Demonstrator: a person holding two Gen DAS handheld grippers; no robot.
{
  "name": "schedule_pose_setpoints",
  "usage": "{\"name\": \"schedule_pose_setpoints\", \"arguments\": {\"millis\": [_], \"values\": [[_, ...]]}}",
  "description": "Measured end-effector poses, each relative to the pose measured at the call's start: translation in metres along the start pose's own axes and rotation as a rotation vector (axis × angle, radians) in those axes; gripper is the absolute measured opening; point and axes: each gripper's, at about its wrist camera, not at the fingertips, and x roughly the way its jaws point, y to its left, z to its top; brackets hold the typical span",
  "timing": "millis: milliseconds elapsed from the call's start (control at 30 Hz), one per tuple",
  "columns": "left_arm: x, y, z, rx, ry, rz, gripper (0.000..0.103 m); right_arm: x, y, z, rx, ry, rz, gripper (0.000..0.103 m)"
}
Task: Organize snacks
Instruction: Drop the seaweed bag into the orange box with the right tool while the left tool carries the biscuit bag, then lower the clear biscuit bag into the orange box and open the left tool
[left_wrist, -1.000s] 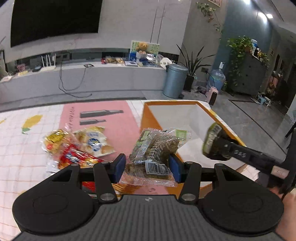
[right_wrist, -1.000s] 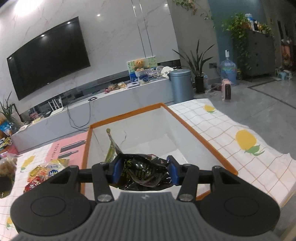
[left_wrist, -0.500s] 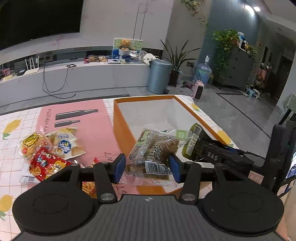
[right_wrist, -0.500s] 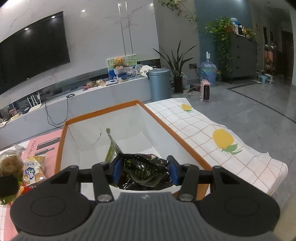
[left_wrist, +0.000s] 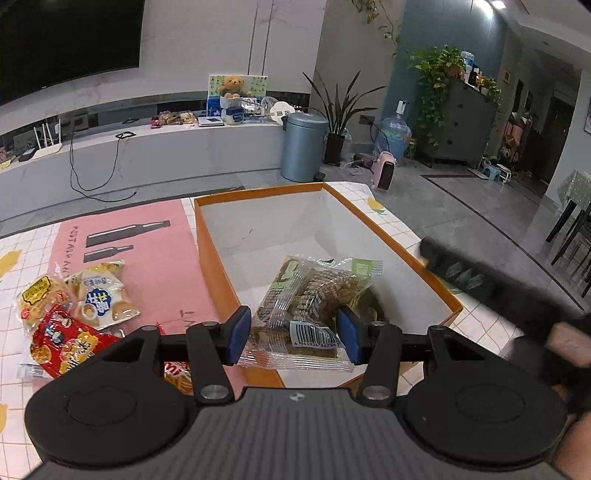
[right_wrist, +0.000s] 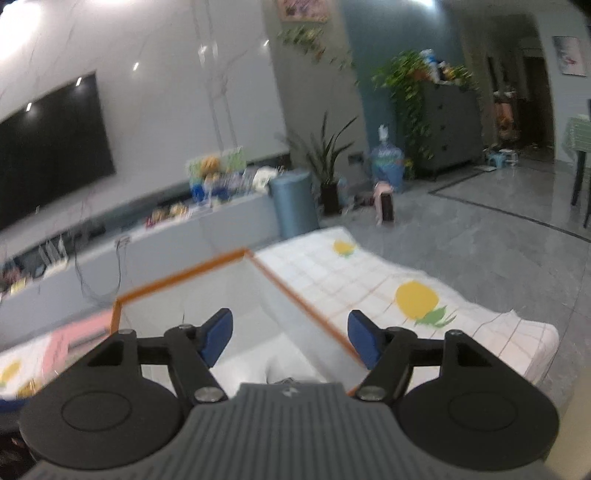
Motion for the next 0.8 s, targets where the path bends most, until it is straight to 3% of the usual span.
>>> {"name": "schedule_pose_setpoints", "arguments": {"millis": [133,800], "values": [[0.009,-0.003,-0.001,-0.005,0.008,-0.002,0.058,-0.01,-0.009,0.006,0.038,-0.056,0.016,0.069],[0.04,-0.023,-0.007,0.05,-0.004,0.062,0.058,-0.01,-0.006,0.003,-0.003,-0.039,0.065,0.069]]}}
